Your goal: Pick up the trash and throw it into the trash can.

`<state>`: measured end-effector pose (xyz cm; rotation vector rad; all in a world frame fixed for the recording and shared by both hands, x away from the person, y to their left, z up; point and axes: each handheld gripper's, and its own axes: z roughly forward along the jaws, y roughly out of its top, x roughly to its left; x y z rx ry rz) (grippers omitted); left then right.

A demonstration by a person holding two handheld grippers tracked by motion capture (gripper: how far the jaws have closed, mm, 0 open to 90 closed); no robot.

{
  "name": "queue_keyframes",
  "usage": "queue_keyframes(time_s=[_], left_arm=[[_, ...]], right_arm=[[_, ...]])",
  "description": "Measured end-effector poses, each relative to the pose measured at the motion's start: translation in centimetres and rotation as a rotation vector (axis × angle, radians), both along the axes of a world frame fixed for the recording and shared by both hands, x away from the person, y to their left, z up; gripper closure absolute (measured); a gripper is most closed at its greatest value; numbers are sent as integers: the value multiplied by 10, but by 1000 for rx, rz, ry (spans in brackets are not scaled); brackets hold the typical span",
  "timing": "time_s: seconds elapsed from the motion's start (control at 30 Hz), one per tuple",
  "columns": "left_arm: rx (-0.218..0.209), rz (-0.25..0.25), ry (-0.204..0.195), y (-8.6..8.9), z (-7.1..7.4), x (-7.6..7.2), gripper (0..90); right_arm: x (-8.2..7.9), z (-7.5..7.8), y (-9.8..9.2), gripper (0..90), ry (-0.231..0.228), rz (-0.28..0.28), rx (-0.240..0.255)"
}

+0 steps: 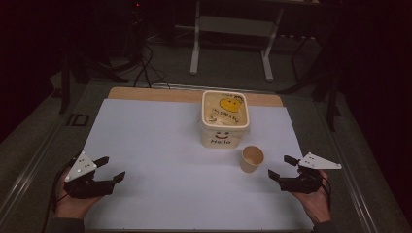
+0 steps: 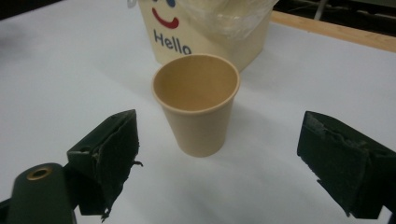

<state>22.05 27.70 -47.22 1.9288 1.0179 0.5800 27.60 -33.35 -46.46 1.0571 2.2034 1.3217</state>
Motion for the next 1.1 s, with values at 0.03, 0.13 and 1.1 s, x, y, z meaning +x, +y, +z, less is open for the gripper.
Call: queue_keyframes(time_s=[0.03, 0.13, 1.1], left_arm=[[0, 3, -2, 0, 0, 0, 226], [2, 0, 4, 0, -1, 1, 228], [-7, 14, 26, 2, -2, 2, 245]], right_arm=[[0, 0, -1, 121, -2, -6, 4], [-1, 1, -2, 126, -6, -13, 5], [36, 29, 38, 143, -2, 33, -28]])
